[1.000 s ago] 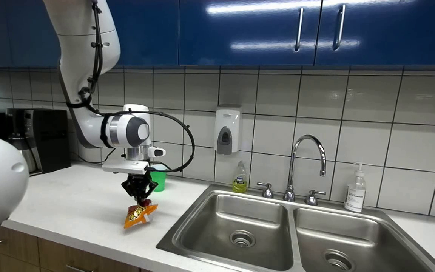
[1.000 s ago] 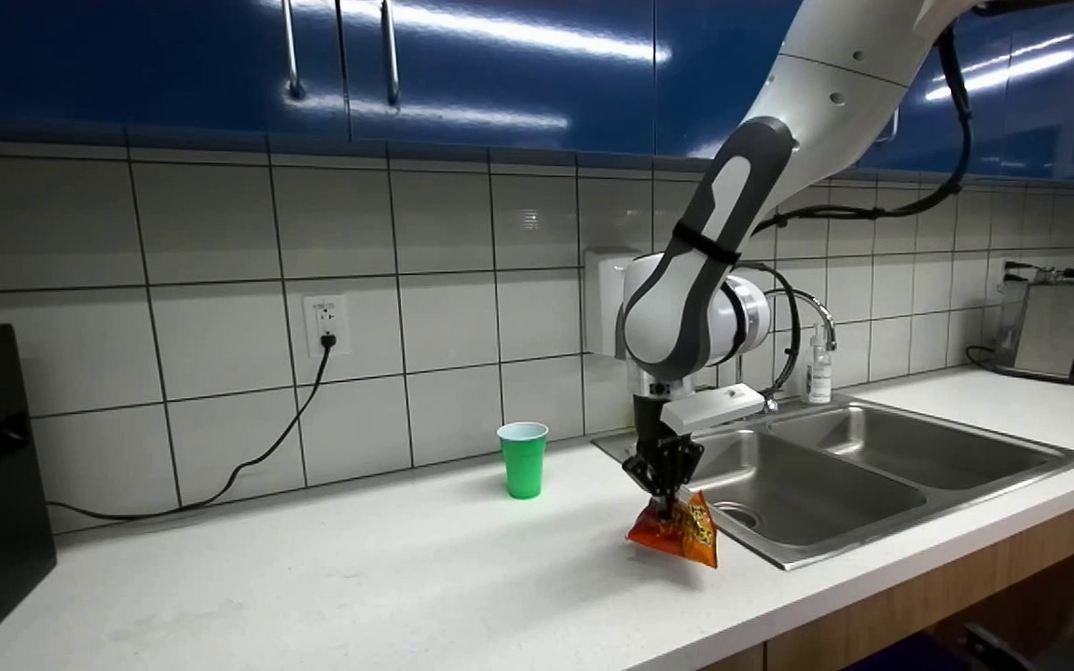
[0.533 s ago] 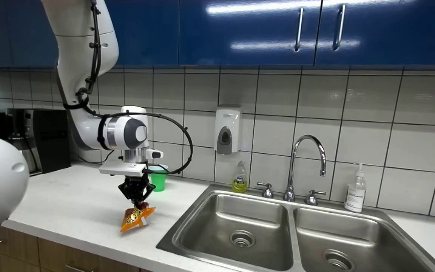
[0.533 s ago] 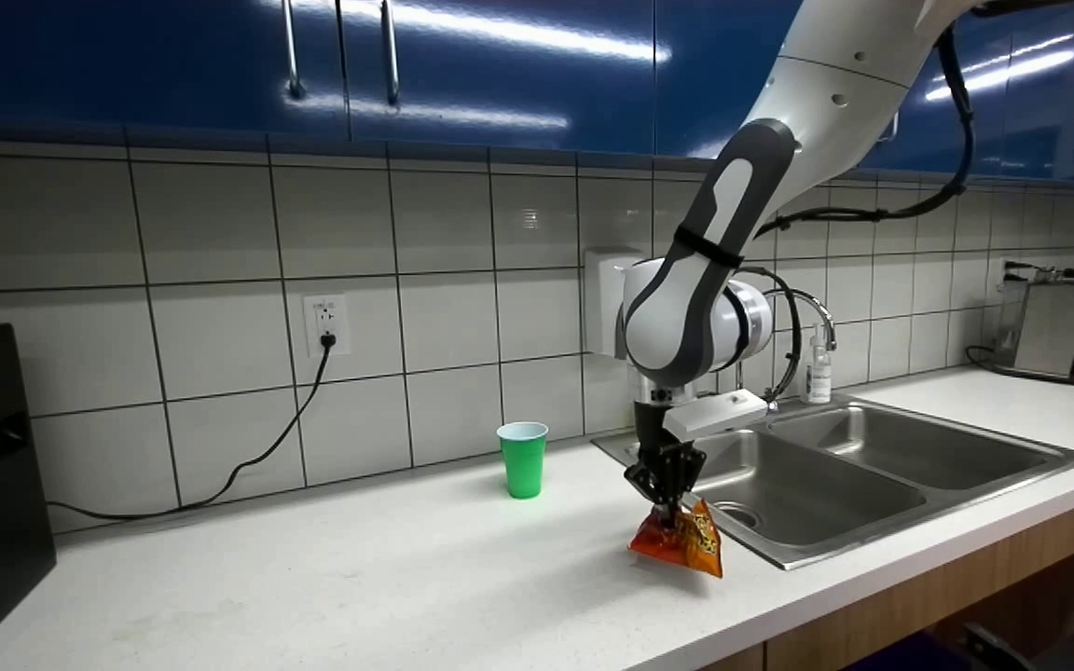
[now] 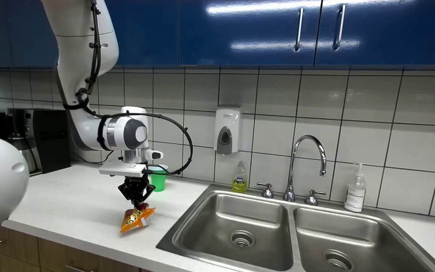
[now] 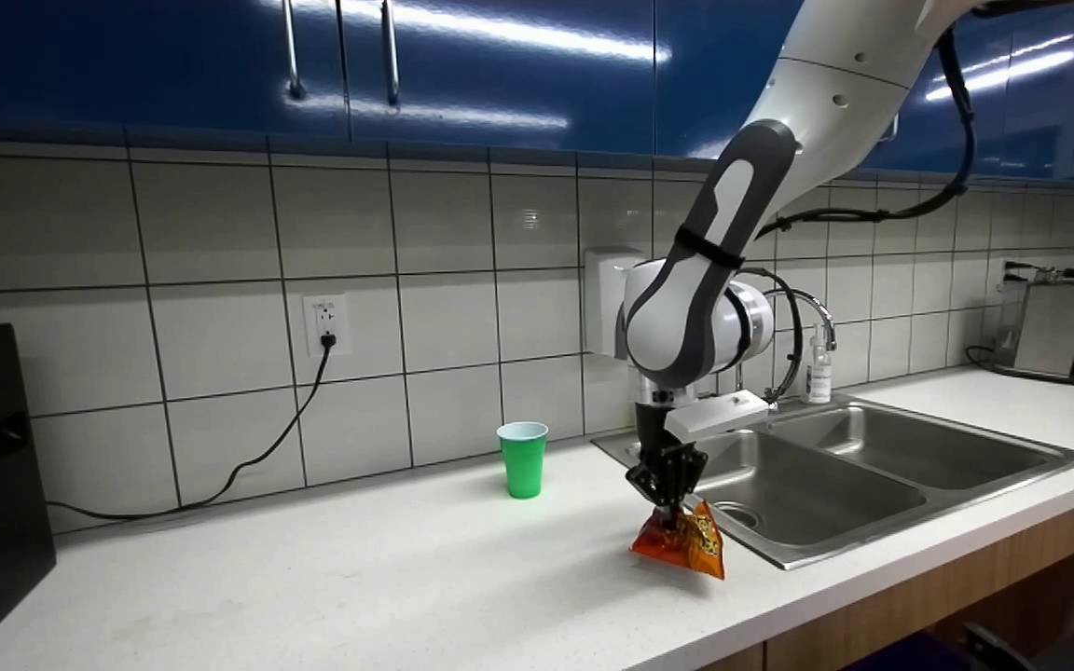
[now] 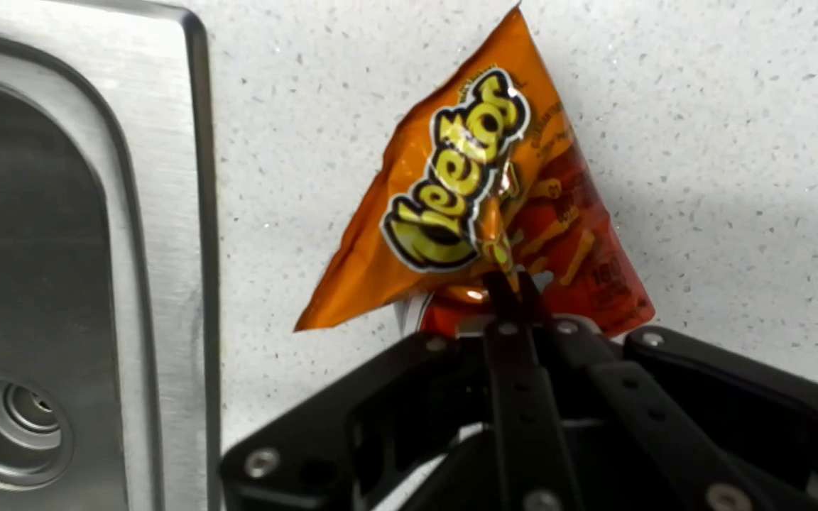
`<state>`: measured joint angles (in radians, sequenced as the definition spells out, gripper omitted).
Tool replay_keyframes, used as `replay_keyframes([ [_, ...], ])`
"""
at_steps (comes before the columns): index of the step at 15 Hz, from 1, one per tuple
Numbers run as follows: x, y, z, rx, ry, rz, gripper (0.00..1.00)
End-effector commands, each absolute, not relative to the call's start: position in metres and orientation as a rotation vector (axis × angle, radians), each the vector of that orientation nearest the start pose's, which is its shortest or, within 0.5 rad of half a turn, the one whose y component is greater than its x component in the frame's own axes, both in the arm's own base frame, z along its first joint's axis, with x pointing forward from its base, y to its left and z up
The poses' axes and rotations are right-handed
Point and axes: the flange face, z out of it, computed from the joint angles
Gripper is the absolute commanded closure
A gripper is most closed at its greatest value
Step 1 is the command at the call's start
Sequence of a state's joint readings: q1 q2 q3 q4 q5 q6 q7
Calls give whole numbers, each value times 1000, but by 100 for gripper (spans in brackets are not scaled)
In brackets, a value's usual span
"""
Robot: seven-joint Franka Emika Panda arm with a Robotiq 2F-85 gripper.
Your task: Remove the orange packet from the sink, then place it on the left counter
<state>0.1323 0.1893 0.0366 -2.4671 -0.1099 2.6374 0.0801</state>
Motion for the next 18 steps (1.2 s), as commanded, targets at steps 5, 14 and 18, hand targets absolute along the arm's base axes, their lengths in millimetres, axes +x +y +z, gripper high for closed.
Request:
replay_keyframes([
  [5, 470, 78, 220, -3189, -262, 5, 100],
  [14, 472, 73, 225, -3188, -219, -2, 20],
  [18, 471, 70, 235, -3181, -203, -30, 0],
])
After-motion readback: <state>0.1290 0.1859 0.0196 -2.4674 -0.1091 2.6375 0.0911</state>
